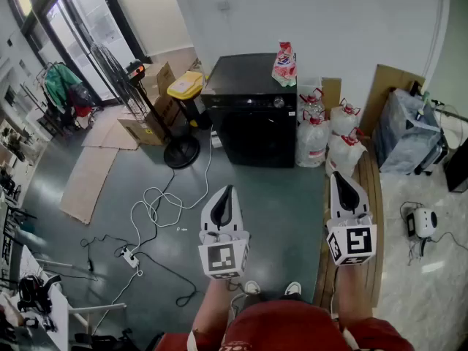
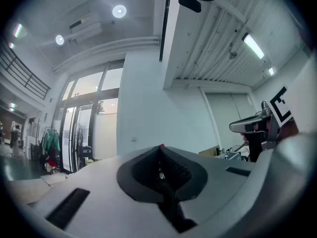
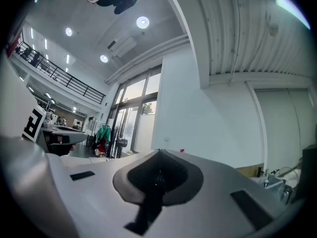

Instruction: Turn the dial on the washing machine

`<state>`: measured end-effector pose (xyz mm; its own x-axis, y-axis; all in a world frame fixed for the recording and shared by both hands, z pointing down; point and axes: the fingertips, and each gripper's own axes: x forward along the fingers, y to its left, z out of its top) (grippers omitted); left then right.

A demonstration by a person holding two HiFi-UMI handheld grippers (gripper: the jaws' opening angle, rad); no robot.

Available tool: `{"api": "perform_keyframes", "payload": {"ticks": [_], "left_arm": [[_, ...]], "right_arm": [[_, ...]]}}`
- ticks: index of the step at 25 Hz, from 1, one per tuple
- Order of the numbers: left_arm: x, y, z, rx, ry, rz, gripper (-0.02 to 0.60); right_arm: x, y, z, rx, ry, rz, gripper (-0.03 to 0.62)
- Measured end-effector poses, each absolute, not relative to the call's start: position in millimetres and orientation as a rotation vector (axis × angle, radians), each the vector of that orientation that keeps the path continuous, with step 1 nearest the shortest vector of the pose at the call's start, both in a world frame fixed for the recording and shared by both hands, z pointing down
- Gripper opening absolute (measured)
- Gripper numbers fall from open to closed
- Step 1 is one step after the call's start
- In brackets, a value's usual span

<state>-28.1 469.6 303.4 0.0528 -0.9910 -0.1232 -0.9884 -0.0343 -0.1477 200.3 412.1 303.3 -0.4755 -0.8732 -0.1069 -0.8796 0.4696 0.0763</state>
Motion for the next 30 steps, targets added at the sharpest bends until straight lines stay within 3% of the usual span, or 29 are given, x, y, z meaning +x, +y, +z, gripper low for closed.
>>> {"api": "perform_keyframes", "payload": {"ticks": [20, 30], "left_arm": [[44.1, 458.1, 330.3, -2.096, 2.115, -0.066, 0.009], [38.6, 427.0, 349.7, -2.115, 2.108, -0.091, 0.009]], "right_arm": [[275.2, 380.9, 327.4, -1.547, 2.643, 0.155, 0.009], [269.3, 353.6, 348.3, -1.571, 2.668, 0.117, 0.009]]}}
